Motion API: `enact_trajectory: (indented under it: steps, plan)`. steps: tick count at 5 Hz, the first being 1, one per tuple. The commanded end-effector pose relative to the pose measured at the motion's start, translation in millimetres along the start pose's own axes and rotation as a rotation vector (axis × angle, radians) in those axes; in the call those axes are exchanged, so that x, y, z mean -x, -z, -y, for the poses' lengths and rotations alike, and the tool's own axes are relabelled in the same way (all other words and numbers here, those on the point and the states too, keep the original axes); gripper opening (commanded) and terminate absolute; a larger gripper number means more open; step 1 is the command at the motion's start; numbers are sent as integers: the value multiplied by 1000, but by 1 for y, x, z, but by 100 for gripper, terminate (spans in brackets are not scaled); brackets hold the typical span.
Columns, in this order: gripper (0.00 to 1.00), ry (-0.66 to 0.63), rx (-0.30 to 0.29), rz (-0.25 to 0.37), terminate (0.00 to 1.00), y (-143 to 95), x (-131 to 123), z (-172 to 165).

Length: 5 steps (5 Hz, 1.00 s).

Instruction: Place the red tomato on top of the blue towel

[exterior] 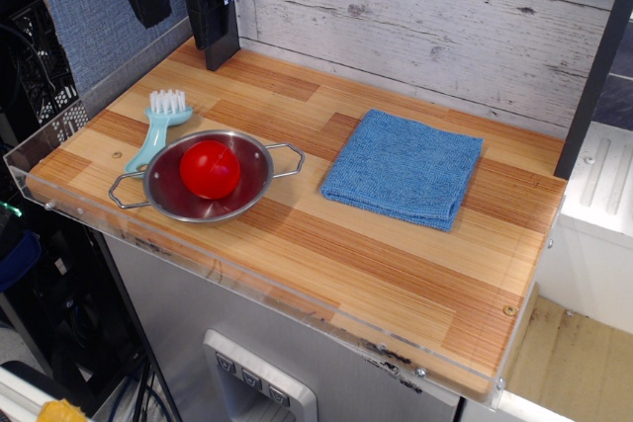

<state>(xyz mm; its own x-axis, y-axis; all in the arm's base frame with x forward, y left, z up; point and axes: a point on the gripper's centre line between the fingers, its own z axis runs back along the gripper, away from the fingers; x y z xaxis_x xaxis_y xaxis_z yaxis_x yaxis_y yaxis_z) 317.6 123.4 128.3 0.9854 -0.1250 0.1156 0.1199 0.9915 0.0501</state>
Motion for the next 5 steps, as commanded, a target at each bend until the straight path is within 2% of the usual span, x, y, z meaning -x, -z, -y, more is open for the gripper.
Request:
enact_trajectory:
  steps: [1, 2, 3, 4, 5]
  plan:
    - [100, 0, 0, 0, 0, 0, 0, 0]
    - [100, -2, 0, 30, 0, 3, 9, 7]
    - [100, 18, 25, 71, 0, 9, 20, 20]
    - [100, 41, 47, 72, 0, 22, 33, 32]
    - [100, 37, 37, 64, 0, 30, 36, 32]
